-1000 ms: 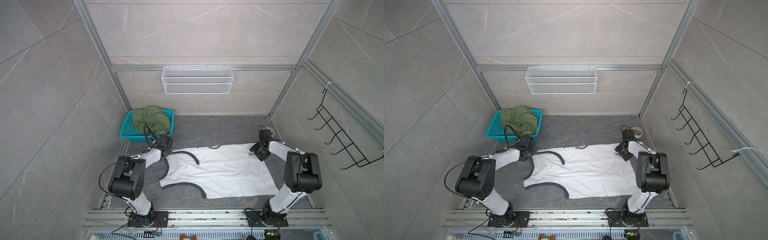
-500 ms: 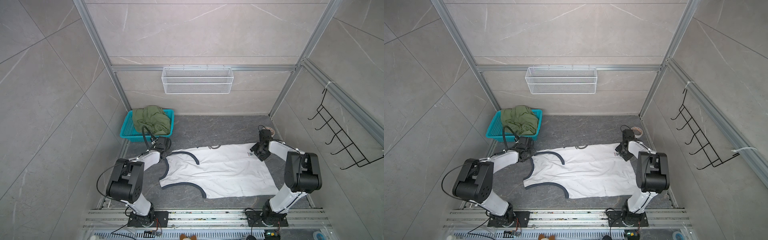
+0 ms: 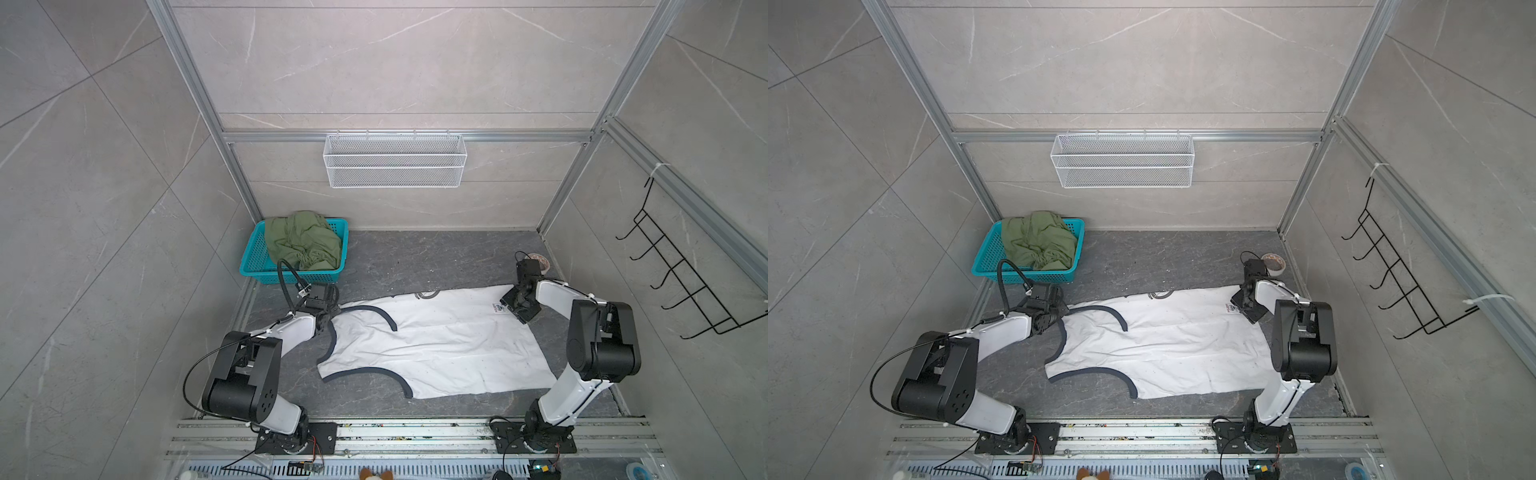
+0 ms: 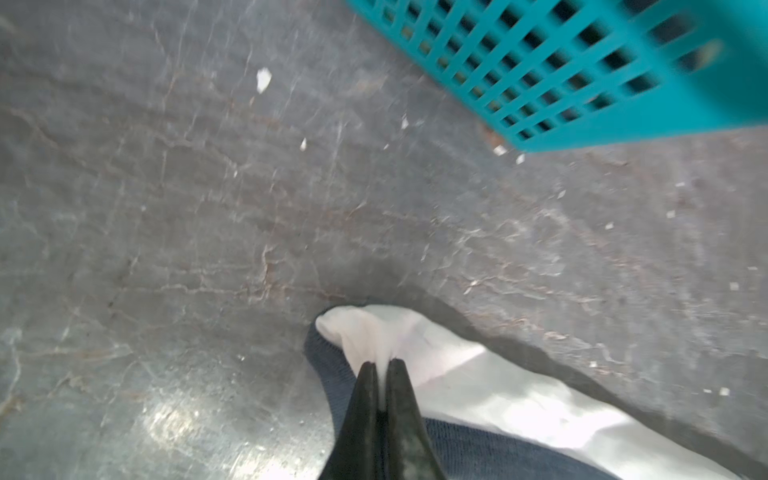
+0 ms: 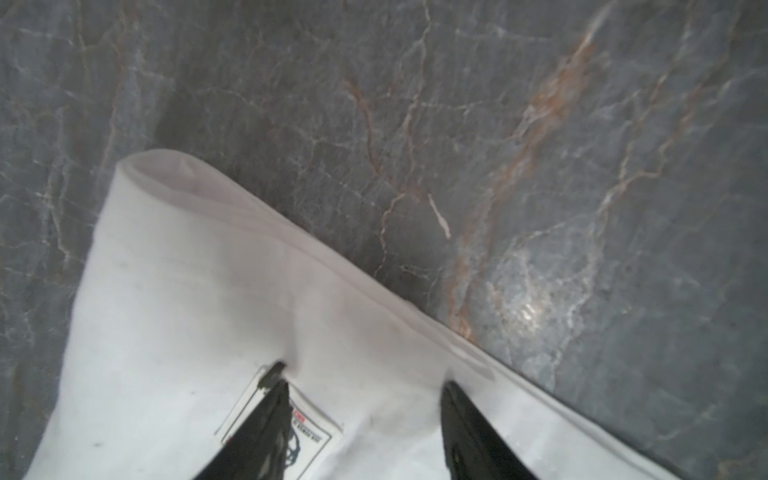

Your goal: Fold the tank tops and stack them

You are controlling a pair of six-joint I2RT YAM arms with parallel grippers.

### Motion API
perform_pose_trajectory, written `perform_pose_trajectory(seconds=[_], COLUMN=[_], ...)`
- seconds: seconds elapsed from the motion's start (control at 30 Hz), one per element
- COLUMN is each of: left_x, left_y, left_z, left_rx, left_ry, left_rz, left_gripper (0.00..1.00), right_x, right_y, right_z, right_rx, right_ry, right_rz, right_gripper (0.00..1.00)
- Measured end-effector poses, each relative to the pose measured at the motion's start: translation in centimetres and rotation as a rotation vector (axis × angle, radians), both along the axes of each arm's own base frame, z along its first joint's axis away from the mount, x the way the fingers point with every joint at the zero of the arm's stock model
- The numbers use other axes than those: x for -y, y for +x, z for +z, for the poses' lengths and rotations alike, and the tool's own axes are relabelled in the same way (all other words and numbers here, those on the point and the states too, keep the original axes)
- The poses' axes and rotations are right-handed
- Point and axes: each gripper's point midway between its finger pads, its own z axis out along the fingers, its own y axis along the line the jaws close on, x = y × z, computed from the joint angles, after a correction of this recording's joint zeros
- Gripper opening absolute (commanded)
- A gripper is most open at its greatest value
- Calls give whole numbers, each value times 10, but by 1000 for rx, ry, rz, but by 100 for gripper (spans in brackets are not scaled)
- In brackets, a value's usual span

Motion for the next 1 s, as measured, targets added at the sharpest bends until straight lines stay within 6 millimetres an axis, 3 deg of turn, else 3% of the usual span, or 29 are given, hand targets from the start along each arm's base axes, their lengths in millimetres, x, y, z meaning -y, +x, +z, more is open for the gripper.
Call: perform_pose_trajectory(seconds=[0.13, 0.3, 0.47, 0.53, 0.67, 0.77, 0.87, 1.0], left_x=[-5, -14, -21, -13, 44, 101, 156, 203], left_y=[-12, -18, -22, -20, -6, 7, 18, 19], left_z=[-18, -8, 41, 67, 107, 114, 93, 41], left_rx=[-77, -78, 22, 72, 156, 157, 101, -30], left_ry=[8, 40, 106, 148, 164, 133, 94, 58], left_rz=[27, 57, 69, 48, -96, -231, -356, -473], left_gripper=[42, 61, 79, 83, 84, 84, 84, 83], right_x=[2, 5, 7, -1, -28, -44, -54, -65], right_y=[0, -3, -2, 1, 10, 12, 15, 13], right_z=[0, 4, 33, 49, 66, 65, 53, 28], right_rx=[-2, -7, 61, 98, 140, 142, 116, 54], right_ry=[-8, -30, -69, -92, -94, -53, -7, 54], right_rz=[-3, -10, -9, 16, 104, 152, 184, 213], right_gripper=[60, 60, 61, 62, 64, 66, 67, 67])
